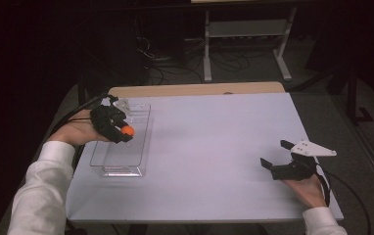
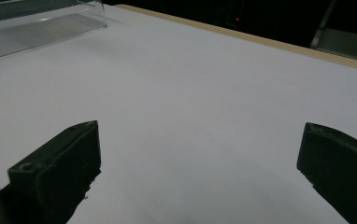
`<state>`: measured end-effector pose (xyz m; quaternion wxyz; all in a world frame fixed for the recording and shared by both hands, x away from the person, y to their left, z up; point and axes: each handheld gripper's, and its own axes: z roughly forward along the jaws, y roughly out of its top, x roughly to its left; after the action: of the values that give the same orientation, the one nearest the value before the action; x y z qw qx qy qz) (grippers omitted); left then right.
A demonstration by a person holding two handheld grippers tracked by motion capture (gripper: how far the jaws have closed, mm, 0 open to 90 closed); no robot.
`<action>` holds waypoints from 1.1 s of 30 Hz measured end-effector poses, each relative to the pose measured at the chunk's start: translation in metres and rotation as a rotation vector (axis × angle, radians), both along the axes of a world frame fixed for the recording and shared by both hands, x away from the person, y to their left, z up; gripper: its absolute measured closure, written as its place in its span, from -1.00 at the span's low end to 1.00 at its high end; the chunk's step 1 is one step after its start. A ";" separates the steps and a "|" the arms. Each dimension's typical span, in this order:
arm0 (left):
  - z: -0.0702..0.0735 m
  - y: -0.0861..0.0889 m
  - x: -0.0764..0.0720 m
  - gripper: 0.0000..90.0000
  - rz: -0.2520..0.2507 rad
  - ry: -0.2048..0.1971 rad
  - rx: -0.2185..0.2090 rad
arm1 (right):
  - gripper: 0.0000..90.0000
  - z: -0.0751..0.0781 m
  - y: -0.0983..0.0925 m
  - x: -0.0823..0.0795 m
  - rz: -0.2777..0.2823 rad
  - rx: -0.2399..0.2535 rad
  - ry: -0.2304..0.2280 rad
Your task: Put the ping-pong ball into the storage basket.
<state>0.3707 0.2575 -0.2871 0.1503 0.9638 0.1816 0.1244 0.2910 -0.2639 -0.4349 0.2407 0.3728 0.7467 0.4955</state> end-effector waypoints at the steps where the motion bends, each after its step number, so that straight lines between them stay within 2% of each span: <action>1: -0.001 0.000 0.000 0.12 -0.003 0.001 0.001 | -1.00 0.000 0.000 0.000 -0.001 0.001 0.002; 8: -0.011 0.001 -0.002 0.12 -0.005 0.023 -0.002 | -1.00 0.000 0.001 0.000 0.000 0.001 0.003; 17: -0.014 0.002 -0.002 0.12 -0.008 0.026 -0.003 | -1.00 0.000 0.000 0.000 0.000 -0.001 0.005; 33: -0.030 0.006 -0.002 0.12 0.002 0.044 -0.012 | -1.00 -0.001 0.000 0.000 0.002 -0.005 0.007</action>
<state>0.3685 0.2638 -0.3167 0.1519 0.9652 0.1867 0.1021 0.2912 -0.2635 -0.4358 0.2387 0.3730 0.7492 0.4926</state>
